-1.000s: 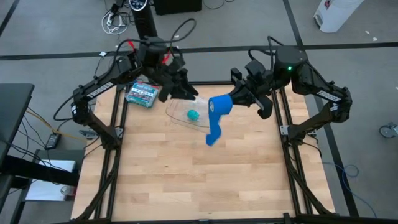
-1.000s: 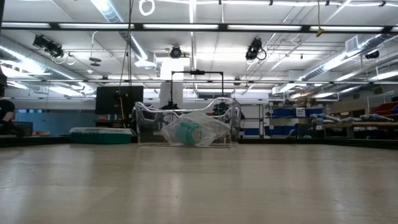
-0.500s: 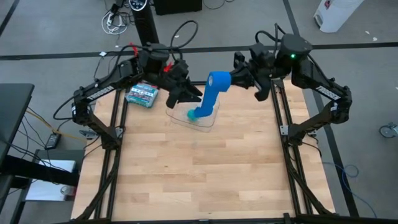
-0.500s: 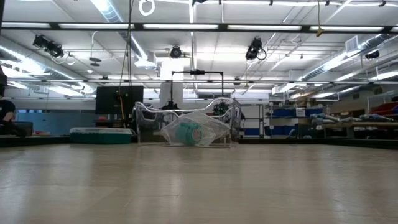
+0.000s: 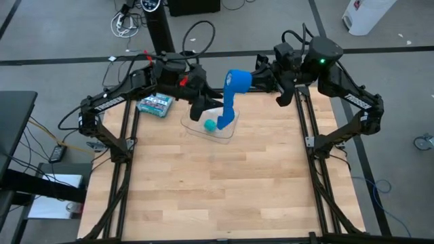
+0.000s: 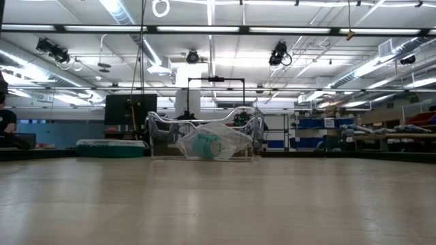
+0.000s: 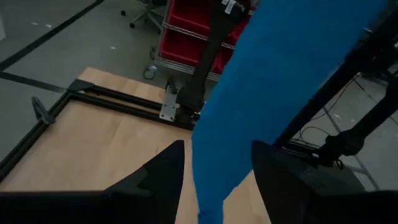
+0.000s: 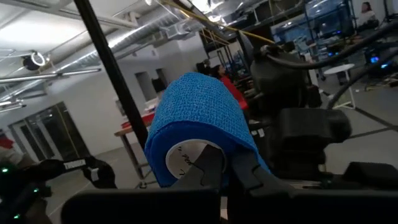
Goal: Roll bandage
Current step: Roll the blue bandage
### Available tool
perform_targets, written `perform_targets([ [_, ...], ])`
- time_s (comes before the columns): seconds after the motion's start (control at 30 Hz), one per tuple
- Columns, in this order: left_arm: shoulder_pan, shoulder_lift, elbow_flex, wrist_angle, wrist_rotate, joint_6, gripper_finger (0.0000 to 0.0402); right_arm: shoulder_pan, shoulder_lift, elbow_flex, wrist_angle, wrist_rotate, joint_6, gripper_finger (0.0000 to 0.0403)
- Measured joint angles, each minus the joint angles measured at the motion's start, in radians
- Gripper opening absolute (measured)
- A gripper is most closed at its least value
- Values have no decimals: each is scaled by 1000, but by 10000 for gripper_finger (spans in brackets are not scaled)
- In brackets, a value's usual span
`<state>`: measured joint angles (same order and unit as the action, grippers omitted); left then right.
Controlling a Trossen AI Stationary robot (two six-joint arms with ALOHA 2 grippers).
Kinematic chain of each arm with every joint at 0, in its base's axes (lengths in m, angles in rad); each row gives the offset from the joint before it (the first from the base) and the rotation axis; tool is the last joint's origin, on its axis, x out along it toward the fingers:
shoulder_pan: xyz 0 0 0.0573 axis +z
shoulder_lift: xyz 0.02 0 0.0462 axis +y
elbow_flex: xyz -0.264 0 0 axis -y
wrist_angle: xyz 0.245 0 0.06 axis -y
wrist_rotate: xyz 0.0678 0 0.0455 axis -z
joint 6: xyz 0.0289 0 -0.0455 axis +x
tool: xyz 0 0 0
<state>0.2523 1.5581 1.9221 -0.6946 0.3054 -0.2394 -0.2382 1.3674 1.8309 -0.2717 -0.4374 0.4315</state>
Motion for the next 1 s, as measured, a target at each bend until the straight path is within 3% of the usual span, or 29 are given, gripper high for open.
perform_targets([
  [0.57, -5, 0, 0, -40, 166, 128, 193, 0, -2, 0, -16, -47, 12, 0],
  [1.0, -27, -1, 0, -37, -69, 75, 193, 0, -2, 0, -16, 16, -25, 0],
])
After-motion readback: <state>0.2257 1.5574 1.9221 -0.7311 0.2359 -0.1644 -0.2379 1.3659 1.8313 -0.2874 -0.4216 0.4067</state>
